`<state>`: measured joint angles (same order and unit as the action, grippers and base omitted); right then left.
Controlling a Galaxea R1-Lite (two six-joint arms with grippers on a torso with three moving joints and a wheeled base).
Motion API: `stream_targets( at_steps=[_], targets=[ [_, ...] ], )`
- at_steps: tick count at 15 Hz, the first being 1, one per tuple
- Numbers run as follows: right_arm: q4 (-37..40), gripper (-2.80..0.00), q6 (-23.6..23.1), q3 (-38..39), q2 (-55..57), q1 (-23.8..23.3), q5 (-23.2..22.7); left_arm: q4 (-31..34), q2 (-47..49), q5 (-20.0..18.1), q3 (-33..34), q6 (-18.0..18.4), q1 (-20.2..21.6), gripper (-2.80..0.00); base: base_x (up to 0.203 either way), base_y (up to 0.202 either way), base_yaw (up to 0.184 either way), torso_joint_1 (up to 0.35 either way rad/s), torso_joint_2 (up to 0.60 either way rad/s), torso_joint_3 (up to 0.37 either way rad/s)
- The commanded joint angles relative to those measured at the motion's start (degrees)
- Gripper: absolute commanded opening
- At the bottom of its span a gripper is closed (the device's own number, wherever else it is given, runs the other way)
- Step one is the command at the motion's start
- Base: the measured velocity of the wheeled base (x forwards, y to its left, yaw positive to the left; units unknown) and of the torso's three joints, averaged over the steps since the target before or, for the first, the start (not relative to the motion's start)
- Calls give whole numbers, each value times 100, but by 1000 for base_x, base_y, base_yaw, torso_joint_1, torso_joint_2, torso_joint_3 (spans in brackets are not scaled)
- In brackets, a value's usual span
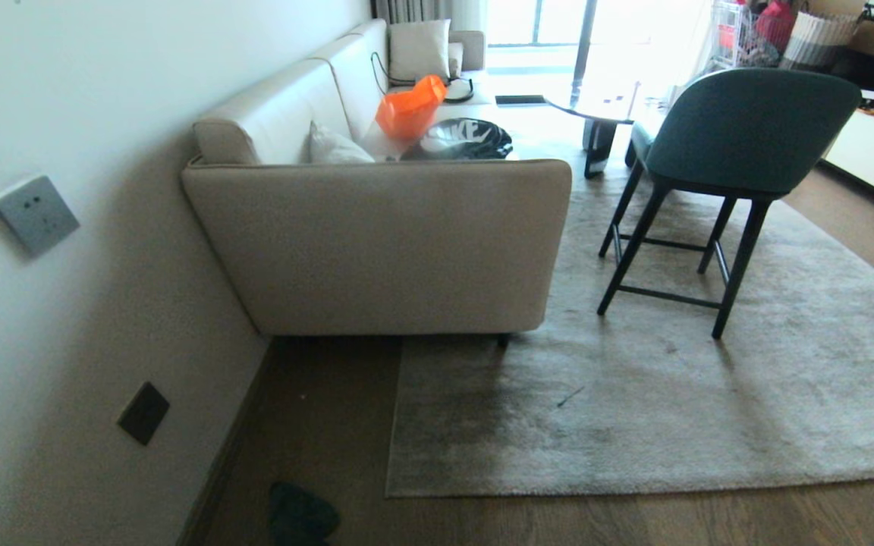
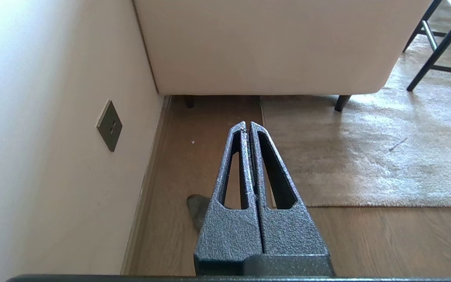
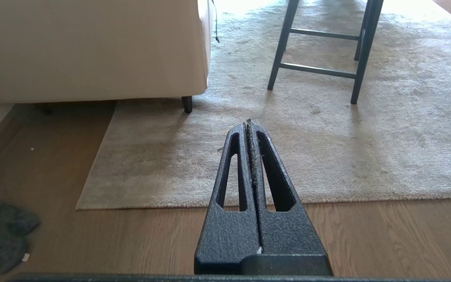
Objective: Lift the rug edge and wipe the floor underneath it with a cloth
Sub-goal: Pick up the rag
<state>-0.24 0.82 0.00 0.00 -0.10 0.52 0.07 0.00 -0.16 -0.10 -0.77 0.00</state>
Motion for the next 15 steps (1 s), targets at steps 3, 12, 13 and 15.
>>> stream_targets(
  at_steps=[3,12,13,15],
  targets=[
    [-2,-280,-3,0,9,1,0,1,0,-2,1,6,0,-280,0,0,0,0,0,0],
    [-2,-280,-3,0,9,1,0,10,0,-2,1,15,0,-280,0,0,0,-1,2,-82],
    [-2,-280,-3,0,9,1,0,10,0,-2,1,15,0,-280,0,0,0,-7,7,-202],
    [-2,-280,-3,0,9,1,0,6,0,2,1,15,0,-280,0,0,0,0,4,-200]
  ],
)
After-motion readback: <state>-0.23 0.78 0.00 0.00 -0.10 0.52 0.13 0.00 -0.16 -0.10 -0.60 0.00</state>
